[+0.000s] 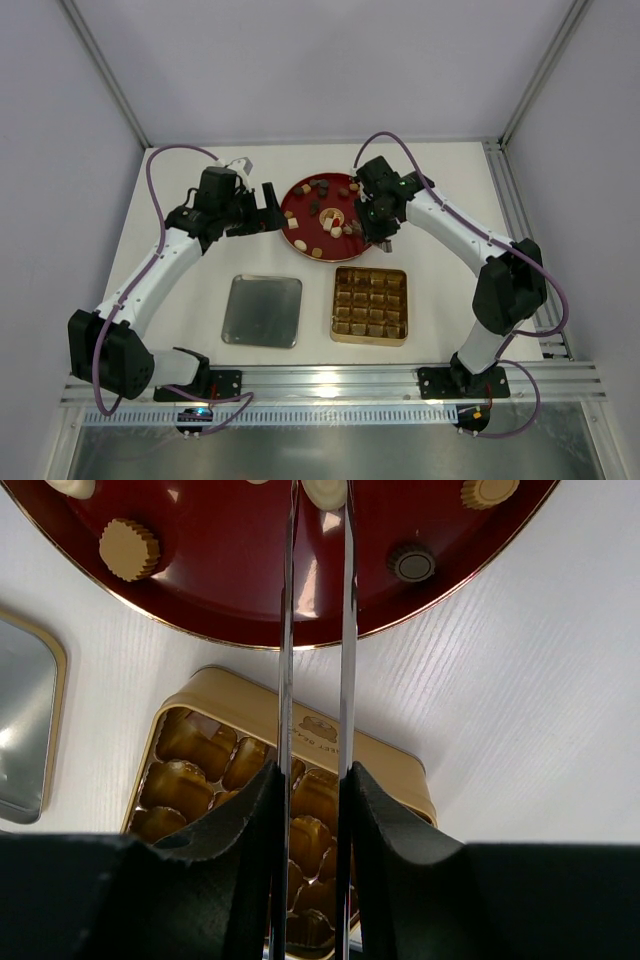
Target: Pack the chocolate
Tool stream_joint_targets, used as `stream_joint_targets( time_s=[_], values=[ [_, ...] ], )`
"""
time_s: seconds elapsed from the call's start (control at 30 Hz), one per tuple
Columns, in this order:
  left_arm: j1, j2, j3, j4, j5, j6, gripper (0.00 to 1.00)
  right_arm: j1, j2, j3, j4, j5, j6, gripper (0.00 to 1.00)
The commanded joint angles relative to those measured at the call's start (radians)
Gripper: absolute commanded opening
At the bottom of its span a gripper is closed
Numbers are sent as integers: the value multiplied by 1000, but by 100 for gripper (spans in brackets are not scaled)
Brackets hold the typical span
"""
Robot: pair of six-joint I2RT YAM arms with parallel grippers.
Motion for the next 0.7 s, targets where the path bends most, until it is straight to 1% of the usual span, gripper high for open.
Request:
stream_joint_targets(
  time_s=[0.0,0.4,0.67],
  values=[
    [7,-2,5,33,17,2,100,-5,-55,48,-5,19,4,31],
    [6,-1,5,33,20,2,100,-5,-121,46,-33,19,15,31],
    [6,-1,5,33,22,1,100,-5,-208,17,-63,4,27,31]
  ],
)
